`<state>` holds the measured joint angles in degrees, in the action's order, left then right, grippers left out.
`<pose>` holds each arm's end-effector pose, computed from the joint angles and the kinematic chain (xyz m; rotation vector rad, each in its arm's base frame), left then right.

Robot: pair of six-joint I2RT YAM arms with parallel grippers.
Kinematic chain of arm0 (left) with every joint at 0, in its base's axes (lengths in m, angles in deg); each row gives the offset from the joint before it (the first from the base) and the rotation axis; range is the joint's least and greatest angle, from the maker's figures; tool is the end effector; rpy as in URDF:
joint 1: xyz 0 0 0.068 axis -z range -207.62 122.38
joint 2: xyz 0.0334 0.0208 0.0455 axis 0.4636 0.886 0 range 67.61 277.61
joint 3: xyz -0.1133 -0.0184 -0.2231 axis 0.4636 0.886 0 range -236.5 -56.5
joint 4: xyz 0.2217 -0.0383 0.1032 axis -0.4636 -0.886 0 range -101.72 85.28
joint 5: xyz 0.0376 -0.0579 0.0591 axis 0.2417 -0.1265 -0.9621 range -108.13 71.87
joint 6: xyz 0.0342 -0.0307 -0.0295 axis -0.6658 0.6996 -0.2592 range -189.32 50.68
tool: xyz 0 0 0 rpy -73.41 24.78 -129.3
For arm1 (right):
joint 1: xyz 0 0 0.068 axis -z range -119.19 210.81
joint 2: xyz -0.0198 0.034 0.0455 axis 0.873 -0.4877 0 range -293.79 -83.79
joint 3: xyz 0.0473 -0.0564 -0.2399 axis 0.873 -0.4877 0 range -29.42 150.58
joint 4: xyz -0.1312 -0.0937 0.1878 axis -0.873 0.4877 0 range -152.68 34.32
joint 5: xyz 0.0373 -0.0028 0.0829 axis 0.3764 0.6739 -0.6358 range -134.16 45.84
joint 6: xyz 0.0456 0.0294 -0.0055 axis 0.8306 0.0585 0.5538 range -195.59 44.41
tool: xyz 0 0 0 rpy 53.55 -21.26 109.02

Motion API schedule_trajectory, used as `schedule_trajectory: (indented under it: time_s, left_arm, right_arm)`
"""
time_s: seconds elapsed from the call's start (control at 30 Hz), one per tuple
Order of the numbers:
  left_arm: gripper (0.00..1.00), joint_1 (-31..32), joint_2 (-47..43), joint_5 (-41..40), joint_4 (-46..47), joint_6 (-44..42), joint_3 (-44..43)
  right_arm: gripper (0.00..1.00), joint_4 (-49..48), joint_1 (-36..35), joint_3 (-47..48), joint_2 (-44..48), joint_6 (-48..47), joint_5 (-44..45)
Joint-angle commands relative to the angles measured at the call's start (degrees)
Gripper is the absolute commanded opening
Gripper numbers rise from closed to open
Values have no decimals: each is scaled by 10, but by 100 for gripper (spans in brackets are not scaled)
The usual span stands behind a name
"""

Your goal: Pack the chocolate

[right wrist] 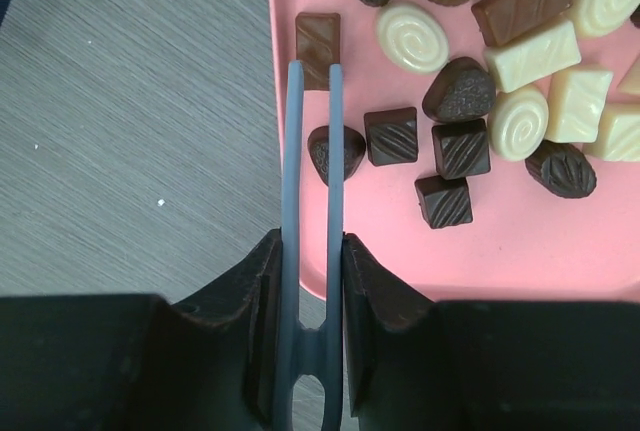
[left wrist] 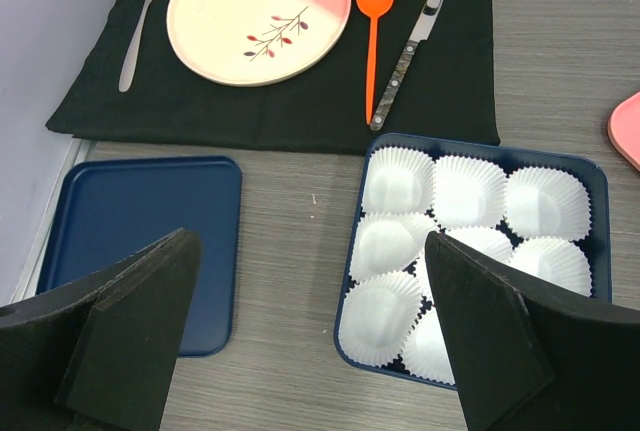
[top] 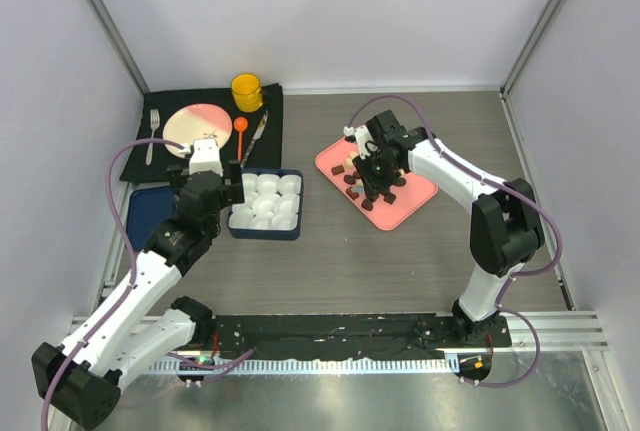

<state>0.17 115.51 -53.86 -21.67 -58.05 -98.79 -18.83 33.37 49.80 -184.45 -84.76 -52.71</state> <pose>0.1769 -0.0690 0.2898 -0.1279 1.8859 0.1490 0.3054 0.1647 0.2223 -0.8979 2.5725 0.2959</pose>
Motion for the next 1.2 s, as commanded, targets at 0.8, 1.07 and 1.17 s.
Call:
schedule_trajectory:
  time_s: [0.8, 1.07, 1.17]
  left_arm:
    - [100, 2, 0, 1, 27, -9, 1]
    - [100, 2, -3, 4, 28, -9, 1]
    - [100, 2, -4, 3, 27, -9, 1]
  right_arm:
    - [34, -17, -23, 44, -32, -15, 27]
    - [34, -18, -24, 43, -31, -12, 31]
    - [34, -18, -23, 46, -23, -9, 29]
